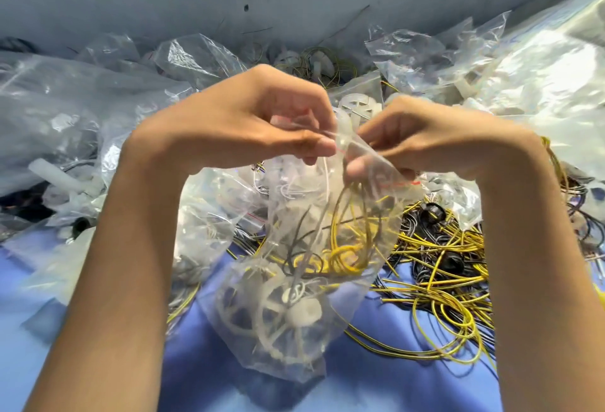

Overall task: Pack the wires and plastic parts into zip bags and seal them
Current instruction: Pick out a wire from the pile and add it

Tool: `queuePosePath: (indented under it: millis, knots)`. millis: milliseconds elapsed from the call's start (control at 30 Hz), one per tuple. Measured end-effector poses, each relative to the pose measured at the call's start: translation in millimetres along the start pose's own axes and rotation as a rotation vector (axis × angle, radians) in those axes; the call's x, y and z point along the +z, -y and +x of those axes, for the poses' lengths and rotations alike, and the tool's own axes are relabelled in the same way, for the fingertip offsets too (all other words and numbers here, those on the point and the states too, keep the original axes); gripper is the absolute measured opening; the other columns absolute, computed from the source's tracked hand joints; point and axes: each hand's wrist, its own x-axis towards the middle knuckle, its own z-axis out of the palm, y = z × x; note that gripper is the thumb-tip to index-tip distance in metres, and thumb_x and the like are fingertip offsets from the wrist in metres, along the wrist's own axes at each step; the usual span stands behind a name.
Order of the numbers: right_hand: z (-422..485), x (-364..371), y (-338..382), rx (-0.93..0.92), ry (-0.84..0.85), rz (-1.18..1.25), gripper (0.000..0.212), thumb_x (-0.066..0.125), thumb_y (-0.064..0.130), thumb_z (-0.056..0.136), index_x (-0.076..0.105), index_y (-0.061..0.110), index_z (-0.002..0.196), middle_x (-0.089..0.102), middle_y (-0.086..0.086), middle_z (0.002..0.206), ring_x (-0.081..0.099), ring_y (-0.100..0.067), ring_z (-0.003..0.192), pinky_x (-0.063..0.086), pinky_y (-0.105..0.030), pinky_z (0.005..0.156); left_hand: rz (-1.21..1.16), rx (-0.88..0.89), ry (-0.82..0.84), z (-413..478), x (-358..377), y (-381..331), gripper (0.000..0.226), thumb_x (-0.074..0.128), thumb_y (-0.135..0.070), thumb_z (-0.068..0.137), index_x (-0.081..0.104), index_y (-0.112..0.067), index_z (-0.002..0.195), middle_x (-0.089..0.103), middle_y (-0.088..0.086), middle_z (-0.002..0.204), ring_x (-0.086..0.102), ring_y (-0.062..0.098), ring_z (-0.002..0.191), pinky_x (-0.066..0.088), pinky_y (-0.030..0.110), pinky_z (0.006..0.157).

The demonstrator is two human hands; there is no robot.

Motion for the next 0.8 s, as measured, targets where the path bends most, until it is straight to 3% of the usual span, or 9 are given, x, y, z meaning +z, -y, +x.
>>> queuePosePath:
  millis: [133,200,267,367,433,500,633,733,800]
  knots:
    - [5,6,7,-0.037,0.005,-0.04,0.013,0.072,0.026,0.077,0.075,0.017,0.085,0.071,-0.01,0.075,0.055,-0.008,0.063,0.041,-0.023,0.055,-0.04,0.07,-0.018,-1,2,-7,0.014,0.068,-0.028,0.079,0.064,-0.014,0.082,0.064,-0.001,0.067,0.057,0.006,0.065,0.043,0.015,0.062]
    - [2,3,11,-0.098,-0.006,0.034,0.011,0.068,0.01,0.081,0.072,0.018,0.086,0.071,0.004,0.07,0.057,-0.002,0.061,0.043,-0.015,0.055,-0.063,0.1,-0.024,0,4,-10,0.015,0.069,-0.025,0.08,0.062,-0.012,0.082,0.064,-0.003,0.067,0.057,0.006,0.065,0.044,0.015,0.063]
    - [-2,2,15,-0.109,0.084,0.09,0.014,0.064,0.009,0.08,0.07,0.016,0.09,0.07,0.011,0.067,0.06,-0.001,0.056,0.045,-0.012,0.053,-0.085,0.113,-0.029,1,5,-11,0.015,0.072,-0.024,0.08,0.062,-0.013,0.081,0.062,0.002,0.067,0.057,0.009,0.066,0.044,0.017,0.064]
    - [-1,8,20,-0.082,0.193,0.049,0.019,0.073,0.021,0.076,0.073,0.011,0.092,0.072,-0.002,0.069,0.066,-0.014,0.057,0.051,-0.02,0.051,-0.097,0.095,-0.033,3,7,-7,0.017,0.073,-0.026,0.08,0.063,-0.012,0.081,0.059,0.013,0.07,0.054,0.015,0.07,0.042,0.024,0.066]
    - [4,11,19,-0.064,0.175,0.034,0.029,0.074,0.024,0.07,0.072,0.01,0.094,0.073,-0.016,0.083,0.071,-0.034,0.075,0.059,-0.036,0.064,-0.108,0.082,-0.035,3,7,-4,0.016,0.072,-0.025,0.078,0.064,-0.012,0.082,0.059,0.018,0.073,0.054,0.018,0.072,0.04,0.03,0.067]
    - [6,11,17,-0.043,0.149,0.062,0.037,0.077,0.022,0.068,0.069,0.004,0.099,0.069,-0.027,0.095,0.068,-0.042,0.084,0.059,-0.041,0.071,-0.111,0.071,-0.034,4,5,0,0.017,0.073,-0.024,0.077,0.065,-0.011,0.084,0.061,0.02,0.074,0.056,0.02,0.07,0.041,0.034,0.069]
    - [5,10,15,-0.081,0.113,0.094,0.029,0.072,0.015,0.074,0.07,0.005,0.101,0.071,-0.022,0.1,0.067,-0.022,0.085,0.053,-0.027,0.077,-0.121,0.058,-0.046,4,4,4,0.021,0.071,-0.028,0.075,0.065,-0.011,0.084,0.064,0.018,0.075,0.057,0.018,0.073,0.042,0.035,0.073]
    - [7,10,13,-0.103,0.164,0.072,0.023,0.071,0.015,0.076,0.073,0.011,0.098,0.074,-0.002,0.088,0.063,-0.007,0.077,0.047,-0.016,0.07,-0.124,0.054,-0.053,5,5,5,0.014,0.072,-0.029,0.074,0.068,-0.018,0.081,0.064,0.013,0.074,0.057,0.013,0.073,0.043,0.029,0.072]
    - [8,12,13,-0.089,0.223,0.075,0.02,0.073,0.012,0.076,0.073,0.008,0.096,0.074,0.001,0.082,0.065,-0.005,0.073,0.048,-0.014,0.068,-0.13,0.053,-0.052,5,5,5,0.011,0.073,-0.029,0.073,0.069,-0.021,0.079,0.064,0.006,0.072,0.058,0.01,0.071,0.044,0.024,0.07]
